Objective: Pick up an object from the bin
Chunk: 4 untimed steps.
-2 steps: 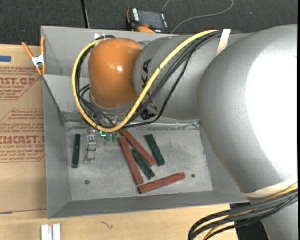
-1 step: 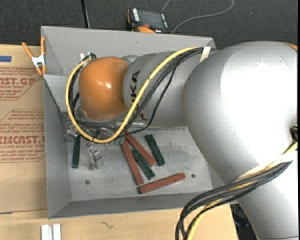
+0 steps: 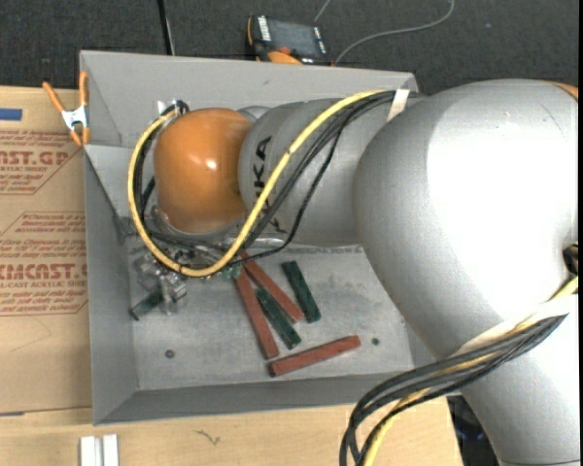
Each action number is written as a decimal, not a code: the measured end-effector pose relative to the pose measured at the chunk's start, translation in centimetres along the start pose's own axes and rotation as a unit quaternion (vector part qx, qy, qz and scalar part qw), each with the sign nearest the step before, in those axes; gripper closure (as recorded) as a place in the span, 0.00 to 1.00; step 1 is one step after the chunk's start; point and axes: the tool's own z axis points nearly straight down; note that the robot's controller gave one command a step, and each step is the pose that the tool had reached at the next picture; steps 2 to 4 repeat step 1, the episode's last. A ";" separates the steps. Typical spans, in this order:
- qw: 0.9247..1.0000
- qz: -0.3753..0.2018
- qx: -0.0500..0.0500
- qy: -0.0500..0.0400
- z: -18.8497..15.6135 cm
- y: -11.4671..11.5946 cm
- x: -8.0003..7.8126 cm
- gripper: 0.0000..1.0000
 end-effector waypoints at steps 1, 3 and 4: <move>1.000 -0.014 0.001 -0.005 -15.4 2.5 3.9 1.00; 1.000 -0.014 0.001 -0.005 -15.4 2.5 3.9 1.00; 1.000 -0.014 0.001 -0.005 -15.4 2.5 3.9 1.00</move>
Offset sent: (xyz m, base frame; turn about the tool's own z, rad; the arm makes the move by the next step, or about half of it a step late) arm -0.0472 -0.0025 0.1493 -0.0277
